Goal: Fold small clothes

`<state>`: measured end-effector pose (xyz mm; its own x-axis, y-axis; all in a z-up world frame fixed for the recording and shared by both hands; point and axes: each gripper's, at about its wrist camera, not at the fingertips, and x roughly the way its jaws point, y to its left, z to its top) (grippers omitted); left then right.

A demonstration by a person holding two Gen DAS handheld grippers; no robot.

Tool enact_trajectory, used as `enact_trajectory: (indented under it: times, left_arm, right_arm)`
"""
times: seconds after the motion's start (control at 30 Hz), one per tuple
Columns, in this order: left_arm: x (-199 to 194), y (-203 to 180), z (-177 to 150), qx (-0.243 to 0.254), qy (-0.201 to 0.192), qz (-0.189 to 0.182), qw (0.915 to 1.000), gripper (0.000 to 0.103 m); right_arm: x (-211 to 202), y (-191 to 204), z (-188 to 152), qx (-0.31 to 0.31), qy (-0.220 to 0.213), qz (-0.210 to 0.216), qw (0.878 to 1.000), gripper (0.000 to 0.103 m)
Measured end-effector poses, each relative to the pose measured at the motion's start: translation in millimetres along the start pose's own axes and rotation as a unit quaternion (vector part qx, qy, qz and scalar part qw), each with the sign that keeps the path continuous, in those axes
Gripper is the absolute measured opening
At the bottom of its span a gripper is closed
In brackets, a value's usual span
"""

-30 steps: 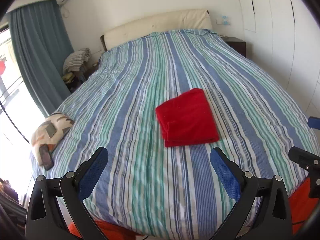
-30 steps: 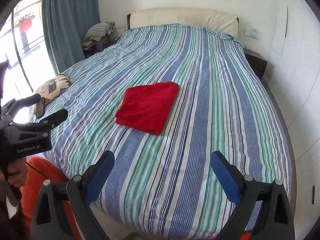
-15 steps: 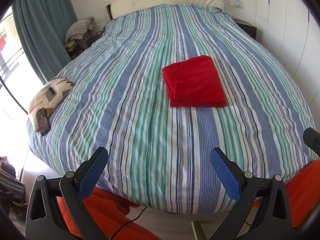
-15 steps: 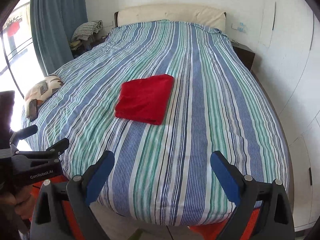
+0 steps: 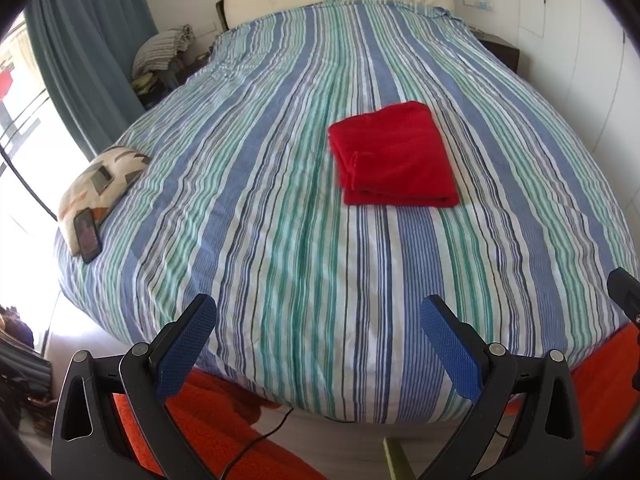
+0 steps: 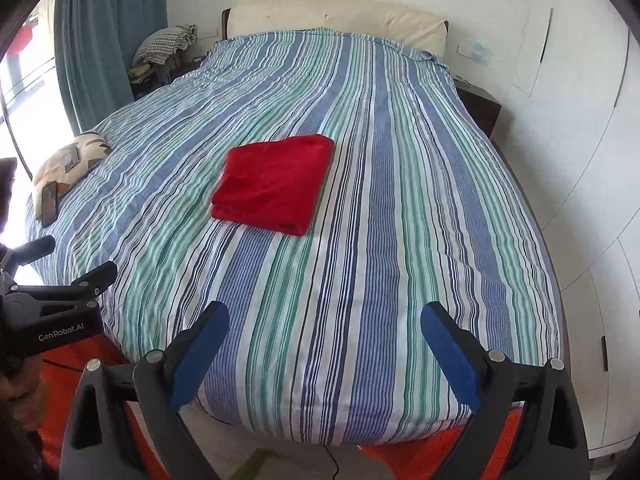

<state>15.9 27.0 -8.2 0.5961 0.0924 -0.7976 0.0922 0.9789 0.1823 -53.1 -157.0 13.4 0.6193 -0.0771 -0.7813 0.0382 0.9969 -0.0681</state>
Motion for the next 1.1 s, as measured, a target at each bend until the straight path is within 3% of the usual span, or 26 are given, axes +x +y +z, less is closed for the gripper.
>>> enact_trajectory:
  times: [0.37, 0.67, 1.1]
  left_arm:
    - [-0.7, -0.3, -2.0, 0.004, 0.001, 0.004, 1.0000, 0.102]
    - [-34.3, 6.1, 0.3, 0.009, -0.026, -0.006, 0.9996, 0.102]
    - [-55.9, 13.8, 0.1, -0.002, -0.032, -0.035, 0.9989, 0.103]
  right_arm:
    - [3.3, 1.9, -0.5, -0.005, 0.006, -0.003, 1.000, 0.096]
    - [-18.2, -3.2, -0.3, 0.001, 0.011, 0.072, 0.997, 0.101]
    - [-49.6, 3.8, 4.7, -0.005, -0.006, 0.133, 0.991, 0.102]
